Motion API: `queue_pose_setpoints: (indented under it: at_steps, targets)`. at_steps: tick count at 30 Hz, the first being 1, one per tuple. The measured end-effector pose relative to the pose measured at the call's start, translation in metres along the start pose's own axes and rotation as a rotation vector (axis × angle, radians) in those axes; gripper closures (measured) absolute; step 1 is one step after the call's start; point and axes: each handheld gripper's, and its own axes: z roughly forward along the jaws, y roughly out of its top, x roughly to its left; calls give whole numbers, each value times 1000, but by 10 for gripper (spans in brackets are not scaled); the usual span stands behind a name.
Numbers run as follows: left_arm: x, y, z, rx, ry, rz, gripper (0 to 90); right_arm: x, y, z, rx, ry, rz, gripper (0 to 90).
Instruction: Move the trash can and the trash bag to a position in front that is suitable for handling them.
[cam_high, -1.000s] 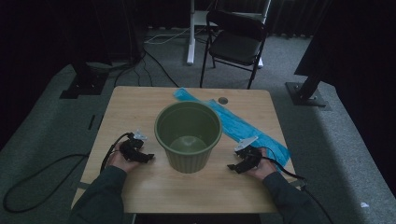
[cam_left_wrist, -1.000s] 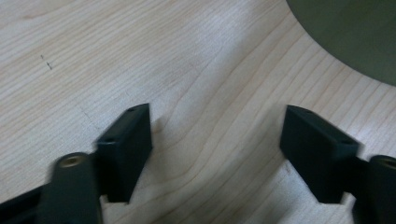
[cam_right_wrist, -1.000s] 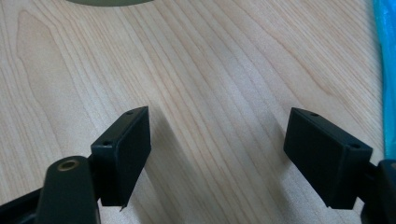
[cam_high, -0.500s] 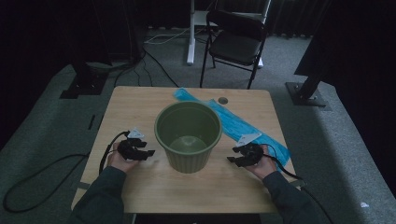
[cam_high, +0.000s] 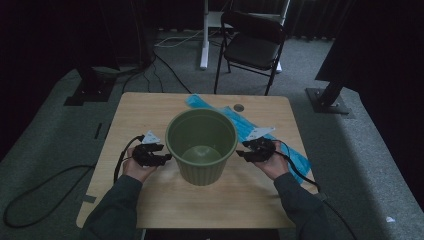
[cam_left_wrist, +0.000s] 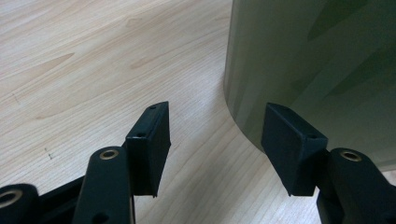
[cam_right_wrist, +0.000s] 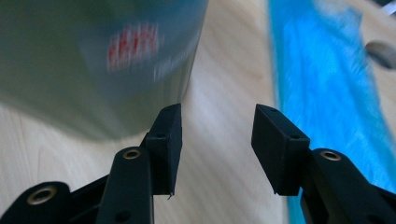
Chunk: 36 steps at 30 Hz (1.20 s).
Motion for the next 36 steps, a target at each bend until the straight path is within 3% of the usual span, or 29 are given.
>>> queue_pose_setpoints:
  at_steps: [7,11,20,27,31,36]
  targets:
    - [0,4,-3,-44,-16,-16,443,3,18,11,-22,-6,-15,544]
    - [0,5,-2,-41,-15,-14,447,3,22,15,-20,-5,-17,561]
    - [-3,4,-4,-62,-39,-1,529,6,19,11,-22,26,-40,628]
    - [-9,0,-8,-52,-66,11,541,12,14,5,-23,57,-56,657]
    - [-14,-2,-13,-44,-60,30,519,17,9,-1,-17,88,-74,635]
    - [-11,-5,-13,-41,-46,13,490,7,0,-5,7,33,-57,587]
